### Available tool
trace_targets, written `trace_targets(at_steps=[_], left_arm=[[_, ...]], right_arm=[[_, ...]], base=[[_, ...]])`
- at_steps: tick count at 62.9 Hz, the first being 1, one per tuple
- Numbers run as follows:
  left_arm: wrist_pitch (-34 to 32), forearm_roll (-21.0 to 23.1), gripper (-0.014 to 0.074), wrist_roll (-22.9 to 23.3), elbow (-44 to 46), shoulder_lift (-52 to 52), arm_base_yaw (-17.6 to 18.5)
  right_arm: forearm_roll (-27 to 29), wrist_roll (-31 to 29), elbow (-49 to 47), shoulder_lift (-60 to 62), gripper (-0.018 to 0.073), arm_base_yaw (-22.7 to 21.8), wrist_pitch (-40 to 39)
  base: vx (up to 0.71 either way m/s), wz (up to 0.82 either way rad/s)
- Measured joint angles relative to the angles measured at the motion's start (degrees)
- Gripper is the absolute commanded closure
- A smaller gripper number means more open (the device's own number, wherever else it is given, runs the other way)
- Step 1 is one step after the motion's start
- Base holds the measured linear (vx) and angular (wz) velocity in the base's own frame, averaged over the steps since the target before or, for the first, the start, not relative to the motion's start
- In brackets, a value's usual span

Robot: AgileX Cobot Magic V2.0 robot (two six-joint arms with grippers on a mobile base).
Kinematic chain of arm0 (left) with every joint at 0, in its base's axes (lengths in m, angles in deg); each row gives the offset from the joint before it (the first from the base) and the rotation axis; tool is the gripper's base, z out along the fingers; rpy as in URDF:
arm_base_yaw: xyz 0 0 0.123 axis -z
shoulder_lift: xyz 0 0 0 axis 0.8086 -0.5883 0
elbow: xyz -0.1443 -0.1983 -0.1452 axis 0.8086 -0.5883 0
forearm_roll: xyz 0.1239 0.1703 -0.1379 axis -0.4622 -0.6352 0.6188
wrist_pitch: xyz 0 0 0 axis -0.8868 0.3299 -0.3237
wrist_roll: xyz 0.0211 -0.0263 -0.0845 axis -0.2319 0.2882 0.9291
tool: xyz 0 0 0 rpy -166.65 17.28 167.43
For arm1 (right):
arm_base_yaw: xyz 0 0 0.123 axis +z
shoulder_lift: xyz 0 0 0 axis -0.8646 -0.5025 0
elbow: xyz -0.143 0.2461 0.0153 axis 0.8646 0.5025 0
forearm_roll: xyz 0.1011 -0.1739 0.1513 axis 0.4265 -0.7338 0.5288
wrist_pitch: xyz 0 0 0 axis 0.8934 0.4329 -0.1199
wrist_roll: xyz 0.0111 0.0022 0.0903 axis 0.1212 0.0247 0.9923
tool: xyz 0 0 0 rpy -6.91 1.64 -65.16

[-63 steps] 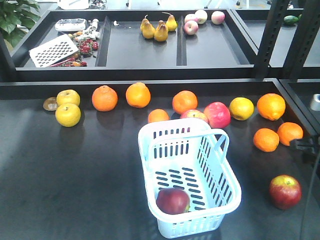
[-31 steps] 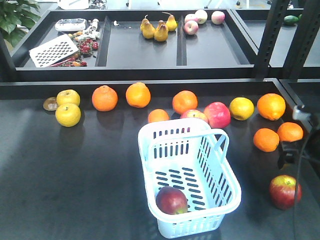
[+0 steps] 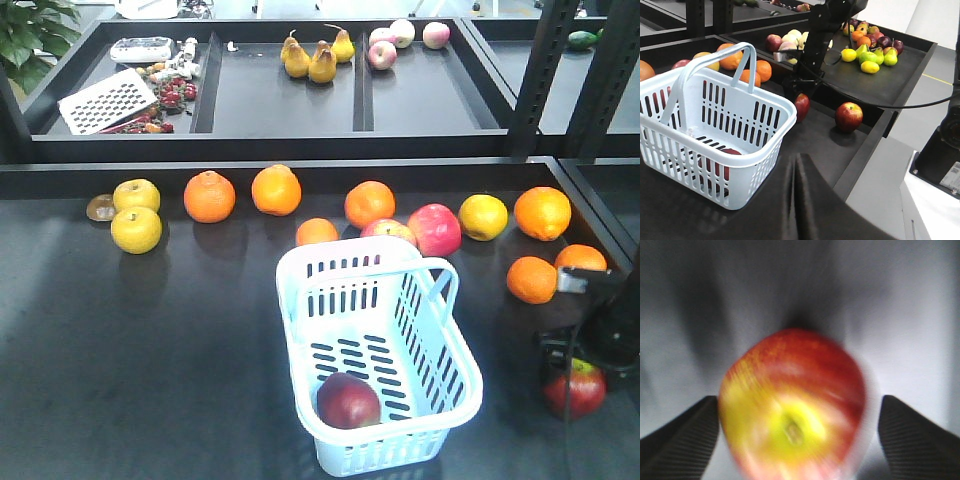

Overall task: Pick three apples into basket with both arms
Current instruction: 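Return the right gripper to a second red apple and grasp it, then carry the second apple into the basket and open the right gripper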

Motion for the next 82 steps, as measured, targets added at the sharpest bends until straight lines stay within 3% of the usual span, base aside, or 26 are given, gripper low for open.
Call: trace_targets(at_steps=[8, 25, 36, 55, 64, 70, 76, 82], left_arm=[[0.02, 0.0, 0.0603, 0.0, 0.0, 0.0, 0.0], [0.02, 0.0, 0.0603, 0.0, 0.0, 0.0, 0.0], [0.02, 0.0, 0.0603, 0.0, 0.0, 0.0, 0.0], [0.02, 0.0, 0.0603, 0.0, 0.0, 0.0, 0.0], [0.08, 0.0, 0.0603, 0.0, 0.0, 0.0, 0.0], [0.49, 0.0, 0.0603, 0.0, 0.0, 0.0, 0.0], [0.69, 0.0, 0.0603, 0.0, 0.0, 0.0, 0.0], [1.08, 0.0, 0.0603, 0.0, 0.0, 0.0, 0.0]], right_arm=[[0.26, 0.0, -0.36, -0.18, 0.0155, 0.0, 0.15], [3.55, -3.1, -0.22, 7.42, 0.0575, 0.0, 1.65], [11.75, -10.46, -0.17, 18.74, 0.0566, 0.0, 9.27], [33.57, -27.12, 10.47, 37.28, 0.0561, 0.82, 18.05], [41.67, -33.15, 17.25, 42.19, 0.0553, 7.0, 15.53], [45.04, -34.36, 19.16, 42.28, 0.0524, 14.46, 9.45], [46.76, -34.78, 19.2, 40.67, 0.0446, 20.86, 3.45], [47.36, -35.04, 19.2, 38.04, 0.0306, 25.52, -1.42]], base=[[0.0, 0.0], [0.0, 0.0], [0.0, 0.0], [0.0, 0.0], [0.0, 0.0], [0.0, 0.0], [0.0, 0.0], [0.0, 0.0]])
